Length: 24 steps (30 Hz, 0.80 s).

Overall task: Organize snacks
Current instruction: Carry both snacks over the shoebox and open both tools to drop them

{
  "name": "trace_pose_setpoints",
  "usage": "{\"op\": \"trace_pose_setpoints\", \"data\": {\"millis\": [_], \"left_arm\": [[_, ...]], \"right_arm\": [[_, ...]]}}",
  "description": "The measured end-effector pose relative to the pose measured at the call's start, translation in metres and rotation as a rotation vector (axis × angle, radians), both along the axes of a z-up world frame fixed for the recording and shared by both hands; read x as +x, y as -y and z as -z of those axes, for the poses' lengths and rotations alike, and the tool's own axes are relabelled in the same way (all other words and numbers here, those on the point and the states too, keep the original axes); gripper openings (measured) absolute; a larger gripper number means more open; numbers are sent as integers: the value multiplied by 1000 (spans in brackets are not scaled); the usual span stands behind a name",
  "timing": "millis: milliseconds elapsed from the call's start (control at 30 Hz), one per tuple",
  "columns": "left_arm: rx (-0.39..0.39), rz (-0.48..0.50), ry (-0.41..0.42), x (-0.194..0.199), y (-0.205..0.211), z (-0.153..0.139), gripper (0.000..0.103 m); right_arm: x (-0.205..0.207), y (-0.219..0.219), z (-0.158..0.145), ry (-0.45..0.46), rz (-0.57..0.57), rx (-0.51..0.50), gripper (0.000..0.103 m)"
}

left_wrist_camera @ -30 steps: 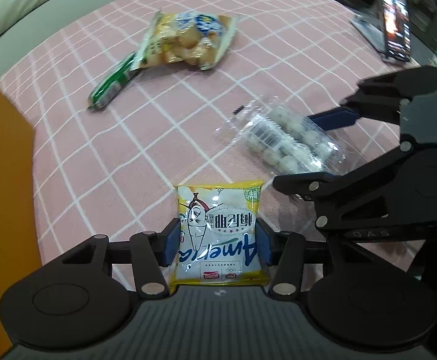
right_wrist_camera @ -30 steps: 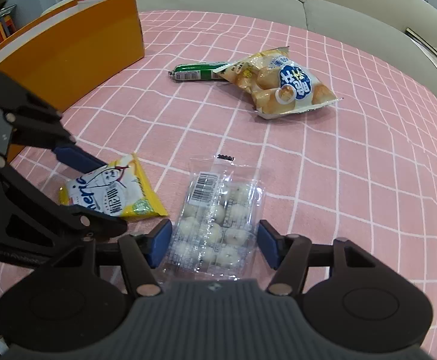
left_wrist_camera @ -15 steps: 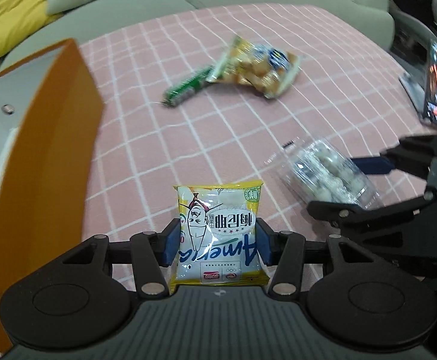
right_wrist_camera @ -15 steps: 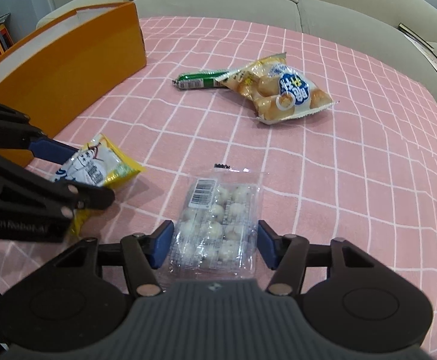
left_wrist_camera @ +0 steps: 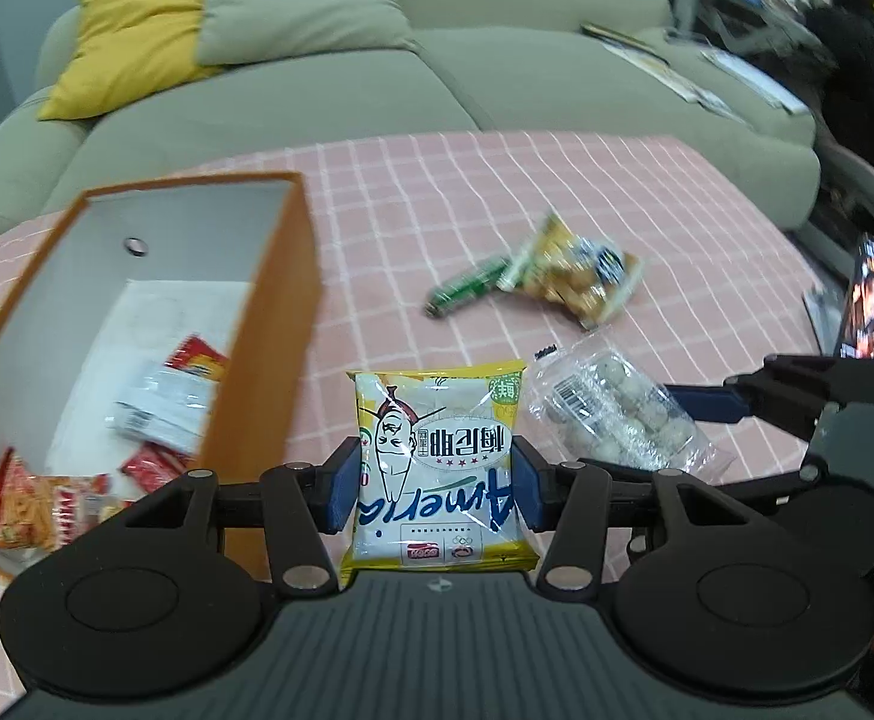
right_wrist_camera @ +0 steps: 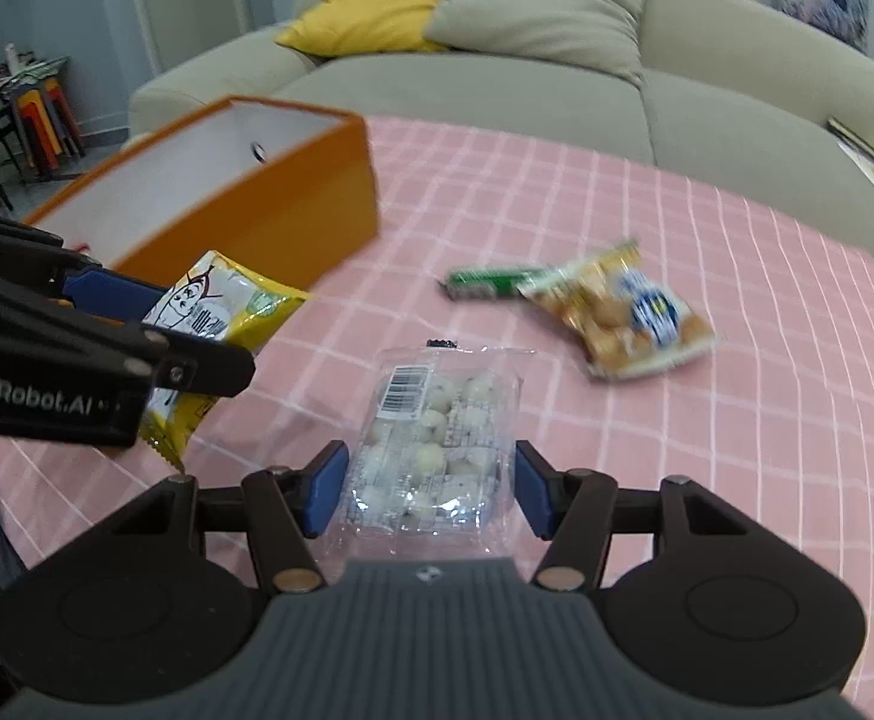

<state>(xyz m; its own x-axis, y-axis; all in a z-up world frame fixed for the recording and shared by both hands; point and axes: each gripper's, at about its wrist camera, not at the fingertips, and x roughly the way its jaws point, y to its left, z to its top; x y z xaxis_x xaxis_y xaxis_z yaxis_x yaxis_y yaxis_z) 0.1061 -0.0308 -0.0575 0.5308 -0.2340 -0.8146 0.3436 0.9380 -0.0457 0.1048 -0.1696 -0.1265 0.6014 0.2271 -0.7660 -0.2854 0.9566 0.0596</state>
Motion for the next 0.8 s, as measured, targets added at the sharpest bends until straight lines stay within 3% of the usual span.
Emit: {"op": "trace_pose_setpoints", "data": {"millis": [333,500,800], "left_arm": [[-12,-100,42,24,-54,-37,58],[22,-141,64,37,-79,-48,58],[90,-196,20,64,-113,-42,58]], "right_arm": [[21,-53,-40,82,-114,4,57],[38,-82,-58,122,-179,-6,57],[74,-140,-71,163,-304,-79,56]]}}
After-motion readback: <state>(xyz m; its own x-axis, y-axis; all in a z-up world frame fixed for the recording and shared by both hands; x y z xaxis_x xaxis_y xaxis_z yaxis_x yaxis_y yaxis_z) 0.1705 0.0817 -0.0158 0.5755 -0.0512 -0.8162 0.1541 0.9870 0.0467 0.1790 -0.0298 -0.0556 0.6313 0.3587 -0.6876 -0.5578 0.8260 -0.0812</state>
